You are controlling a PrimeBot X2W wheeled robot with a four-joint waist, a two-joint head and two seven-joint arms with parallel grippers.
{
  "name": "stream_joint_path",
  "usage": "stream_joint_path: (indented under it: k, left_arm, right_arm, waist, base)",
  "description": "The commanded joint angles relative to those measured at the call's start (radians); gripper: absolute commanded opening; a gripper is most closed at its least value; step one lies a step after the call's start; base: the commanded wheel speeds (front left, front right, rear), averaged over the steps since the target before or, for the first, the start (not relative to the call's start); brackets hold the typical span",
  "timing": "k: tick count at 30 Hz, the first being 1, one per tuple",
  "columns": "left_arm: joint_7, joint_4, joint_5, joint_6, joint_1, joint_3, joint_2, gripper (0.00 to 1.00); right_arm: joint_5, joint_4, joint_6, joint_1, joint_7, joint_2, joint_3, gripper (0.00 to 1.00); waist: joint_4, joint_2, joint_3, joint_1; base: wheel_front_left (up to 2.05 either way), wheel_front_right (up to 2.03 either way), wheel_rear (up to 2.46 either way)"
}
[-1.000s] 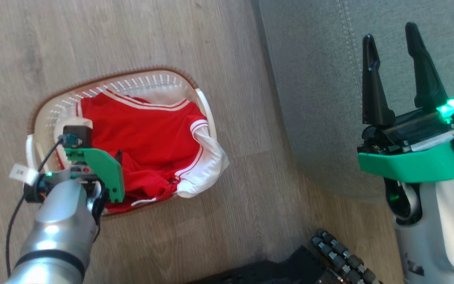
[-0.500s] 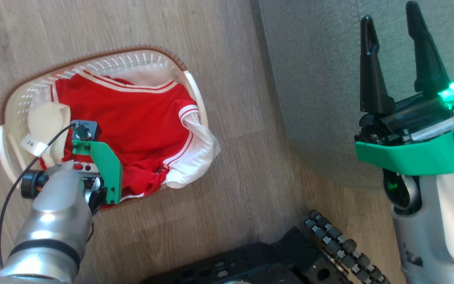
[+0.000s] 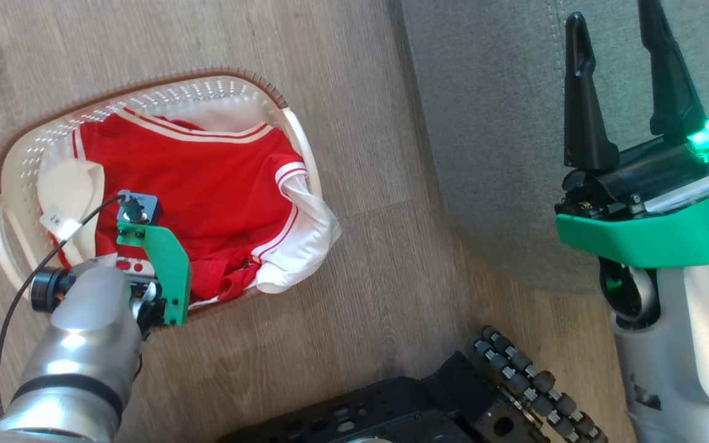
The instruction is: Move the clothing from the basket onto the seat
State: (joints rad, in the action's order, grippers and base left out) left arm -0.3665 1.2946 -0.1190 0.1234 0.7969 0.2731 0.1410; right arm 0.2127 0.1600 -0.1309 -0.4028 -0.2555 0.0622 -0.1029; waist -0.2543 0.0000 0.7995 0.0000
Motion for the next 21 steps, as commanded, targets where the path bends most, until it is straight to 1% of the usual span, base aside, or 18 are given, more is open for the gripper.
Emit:
stream_joint_path:
  k: [1,8,17,18,21]
  left_arm:
    - [0.013,-0.005,-0.011,0.001,-0.023,-0.022,0.025,0.00]
    - [0.074,-0.005,-0.034,0.003,-0.032,-0.021,0.020,0.00]
    - [0.182,-0.005,-0.076,0.006,-0.067,-0.017,-0.011,0.00]
    - [0.182,-0.005,-0.076,0.006,-0.067,-0.017,-0.011,0.00]
    - [0.234,-0.014,-0.104,0.007,-0.082,-0.016,-0.029,0.00]
  right_arm:
    - [0.010,0.028,0.000,0.012,-0.006,-0.012,-0.014,1.00]
    - [0.010,0.014,0.000,0.018,-0.006,-0.012,-0.013,1.00]
    - [-0.008,-0.013,0.000,0.043,-0.006,-0.012,-0.023,1.00]
    - [-0.008,-0.013,0.000,0.043,-0.006,-0.012,-0.023,1.00]
    - [-0.011,-0.022,0.000,0.058,-0.006,-0.004,-0.023,1.00]
  waist:
    - [0.001,0.0000,-0.006,0.0000]
    - [0.007,0.0000,-0.060,0.0000]
    - [0.031,0.0000,-0.193,0.0000]
    - [0.031,0.0000,-0.193,0.0000]
    - [0.039,0.0000,-0.246,0.0000]
  base:
    - [0.00,0.00,0.00]
    - [0.00,0.00,0.00]
    - [0.00,0.00,0.00]
    - [0.00,0.00,0.00]
    - [0.00,0.00,0.00]
